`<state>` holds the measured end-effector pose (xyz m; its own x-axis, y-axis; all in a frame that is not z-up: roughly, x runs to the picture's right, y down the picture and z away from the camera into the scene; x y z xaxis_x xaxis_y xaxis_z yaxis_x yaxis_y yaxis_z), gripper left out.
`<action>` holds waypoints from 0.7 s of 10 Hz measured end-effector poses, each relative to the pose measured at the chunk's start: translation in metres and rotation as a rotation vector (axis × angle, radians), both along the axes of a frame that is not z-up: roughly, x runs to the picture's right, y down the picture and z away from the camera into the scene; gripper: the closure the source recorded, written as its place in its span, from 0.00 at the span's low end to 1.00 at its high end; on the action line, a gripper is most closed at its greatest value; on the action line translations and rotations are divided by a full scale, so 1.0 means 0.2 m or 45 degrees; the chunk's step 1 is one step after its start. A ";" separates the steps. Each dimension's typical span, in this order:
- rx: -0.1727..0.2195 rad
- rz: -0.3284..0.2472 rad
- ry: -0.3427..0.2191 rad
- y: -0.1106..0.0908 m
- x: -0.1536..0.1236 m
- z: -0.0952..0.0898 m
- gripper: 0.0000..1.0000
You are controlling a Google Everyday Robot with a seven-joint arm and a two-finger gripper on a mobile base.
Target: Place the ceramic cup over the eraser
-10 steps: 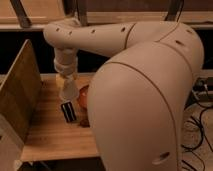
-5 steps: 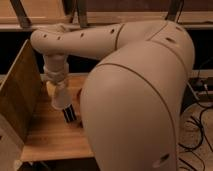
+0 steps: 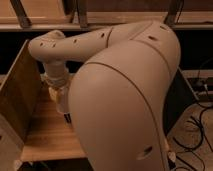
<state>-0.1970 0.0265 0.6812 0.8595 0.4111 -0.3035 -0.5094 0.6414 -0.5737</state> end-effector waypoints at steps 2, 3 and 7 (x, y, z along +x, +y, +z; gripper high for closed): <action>0.015 -0.001 0.029 -0.01 0.00 0.04 1.00; 0.032 0.005 0.034 -0.02 -0.01 0.07 1.00; 0.050 0.045 0.010 -0.03 -0.07 0.16 1.00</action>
